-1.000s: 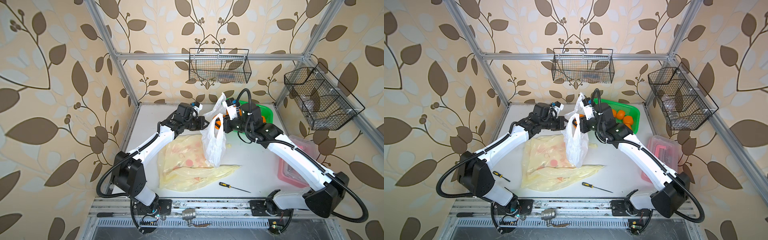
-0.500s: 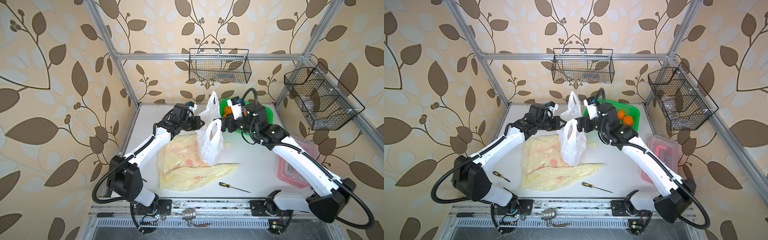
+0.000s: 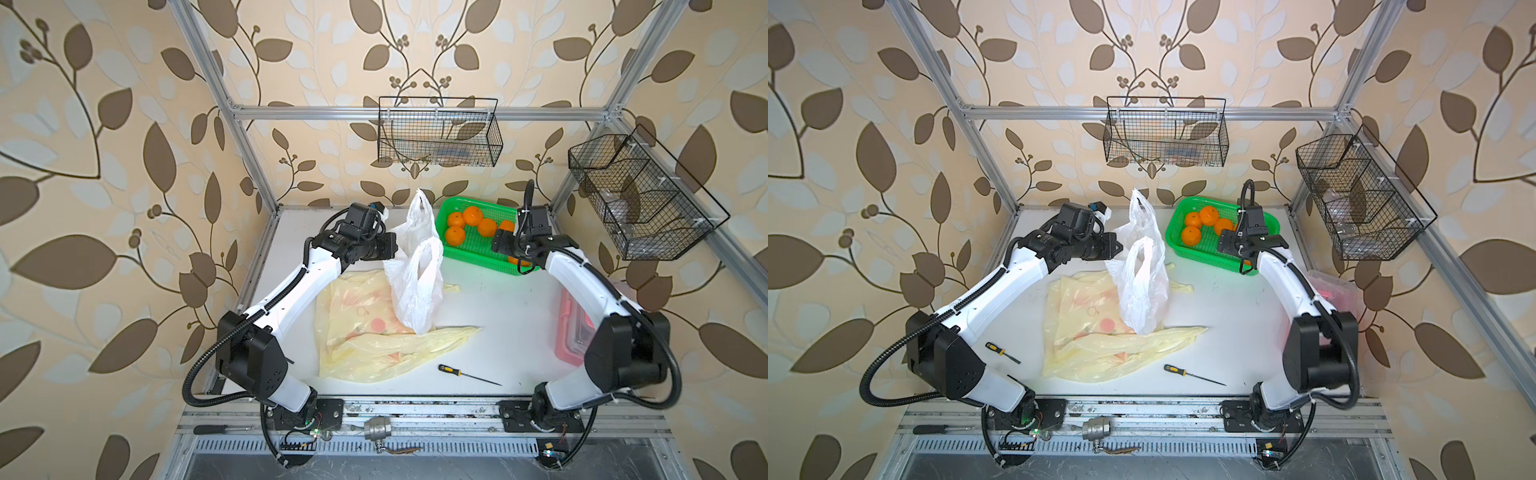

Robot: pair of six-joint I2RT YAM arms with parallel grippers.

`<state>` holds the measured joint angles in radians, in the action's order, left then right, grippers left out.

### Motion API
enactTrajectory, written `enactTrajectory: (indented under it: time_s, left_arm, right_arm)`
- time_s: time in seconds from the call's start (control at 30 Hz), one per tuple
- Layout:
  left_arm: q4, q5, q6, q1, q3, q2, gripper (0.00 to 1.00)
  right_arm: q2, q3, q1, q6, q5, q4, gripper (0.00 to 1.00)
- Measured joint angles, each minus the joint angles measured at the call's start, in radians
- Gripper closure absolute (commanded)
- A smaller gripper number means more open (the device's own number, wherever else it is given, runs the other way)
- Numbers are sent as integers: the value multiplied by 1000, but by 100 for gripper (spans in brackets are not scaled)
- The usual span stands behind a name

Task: Place the oranges into plastic bags & tie knots
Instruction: Place the orange in the plastic bag, then pick up the orange from the basket.

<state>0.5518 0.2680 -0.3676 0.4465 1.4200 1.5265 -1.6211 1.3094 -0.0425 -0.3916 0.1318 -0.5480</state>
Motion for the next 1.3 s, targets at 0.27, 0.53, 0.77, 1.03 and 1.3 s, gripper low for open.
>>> enactTrajectory:
  time_s: [0.27, 0.53, 0.77, 1.03, 1.3]
  left_arm:
    - [36, -42, 34, 59, 37, 19, 100]
    - [50, -44, 46, 65, 39, 20, 100]
    - [51, -46, 47, 65, 39, 21, 100]
    - [51, -46, 47, 65, 39, 21, 100]
    - [-3, -2, 12, 51, 20, 19, 100]
  right_arm:
    - [-286, 237, 106, 3, 90, -102, 11]
    - [-463, 406, 121, 38, 90, -171, 11]
    - [-541, 428, 121, 48, 85, -239, 12]
    - [-544, 428, 121, 63, 85, -281, 36]
    - [-327, 361, 70, 66, 101, -270, 44]
